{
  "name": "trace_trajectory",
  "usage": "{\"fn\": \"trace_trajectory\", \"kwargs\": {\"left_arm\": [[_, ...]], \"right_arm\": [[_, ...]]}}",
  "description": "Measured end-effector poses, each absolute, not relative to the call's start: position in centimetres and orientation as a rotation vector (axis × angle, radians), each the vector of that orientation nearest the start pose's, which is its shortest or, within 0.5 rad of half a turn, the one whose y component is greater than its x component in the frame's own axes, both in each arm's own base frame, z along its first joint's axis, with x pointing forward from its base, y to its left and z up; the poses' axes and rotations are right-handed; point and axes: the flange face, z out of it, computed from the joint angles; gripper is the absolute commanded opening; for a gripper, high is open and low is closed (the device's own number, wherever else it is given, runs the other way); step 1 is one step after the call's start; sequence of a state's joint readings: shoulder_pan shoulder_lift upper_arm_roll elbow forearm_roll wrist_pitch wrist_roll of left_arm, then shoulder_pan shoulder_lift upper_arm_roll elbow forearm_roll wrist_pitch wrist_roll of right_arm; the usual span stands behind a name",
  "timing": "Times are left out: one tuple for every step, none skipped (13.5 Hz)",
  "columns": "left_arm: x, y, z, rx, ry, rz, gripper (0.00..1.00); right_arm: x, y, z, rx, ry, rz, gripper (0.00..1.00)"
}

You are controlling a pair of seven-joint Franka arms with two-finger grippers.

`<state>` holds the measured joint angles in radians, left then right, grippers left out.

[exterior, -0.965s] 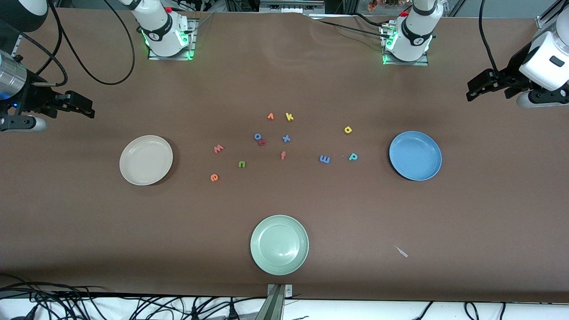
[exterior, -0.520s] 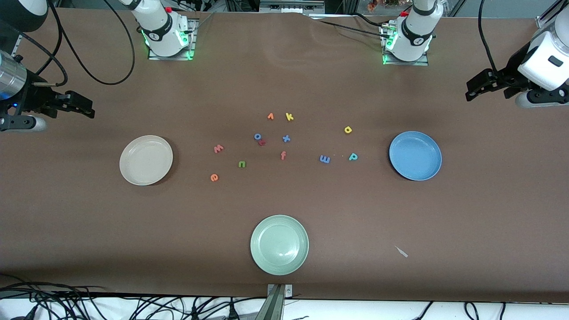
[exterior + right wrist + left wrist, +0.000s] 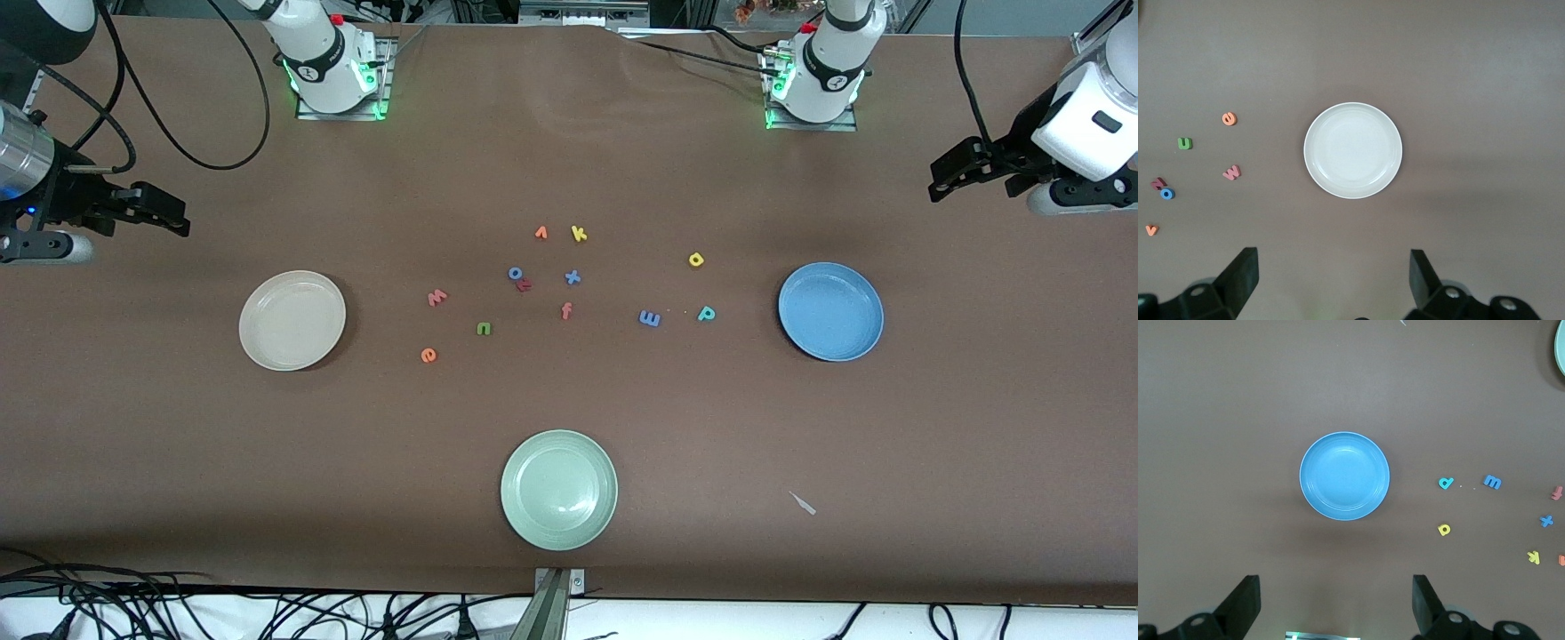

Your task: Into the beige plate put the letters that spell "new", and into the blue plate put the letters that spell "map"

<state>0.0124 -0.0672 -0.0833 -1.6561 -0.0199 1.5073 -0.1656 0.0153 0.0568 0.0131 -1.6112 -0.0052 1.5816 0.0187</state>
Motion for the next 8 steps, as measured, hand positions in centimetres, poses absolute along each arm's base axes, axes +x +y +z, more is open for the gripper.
{"fn": "trace_trajectory", "kwargs": {"left_arm": [[52.37, -4.09, 61.53, -3.139, -0.149, 0.134, 1.0], [52.32, -4.09, 61.49, -3.139, -0.149, 0.141, 1.0], [52.29, -4.08, 61.47, -3.138, -0.149, 0.145, 1.0], [52.27, -4.08, 61.46, -3.138, -0.149, 0.148, 1.0], [52.25, -4.08, 61.44, -3.137, -0.149, 0.15, 1.0], [52.24, -4.07, 61.44, -3.137, -0.149, 0.152, 1.0], [52.24, -4.07, 61.44, -3.137, -0.149, 0.152, 1.0], [52.24, -4.07, 61.44, -3.137, -0.149, 0.152, 1.0]], "right_arm": [[56.87, 1.54, 57.43, -3.145, -0.016, 0.136, 1.0], [56.87, 1.54, 57.42, -3.145, -0.016, 0.137, 1.0], [56.87, 1.54, 57.41, -3.145, -0.016, 0.137, 1.0], [56.87, 1.54, 57.41, -3.145, -0.016, 0.137, 1.0], [56.86, 1.54, 57.41, -3.145, -0.016, 0.137, 1.0], [56.86, 1.54, 57.4, -3.145, -0.016, 0.138, 1.0], [56.86, 1.54, 57.4, -3.145, -0.016, 0.138, 1.0], [56.86, 1.54, 57.4, -3.145, -0.016, 0.138, 1.0]]}}
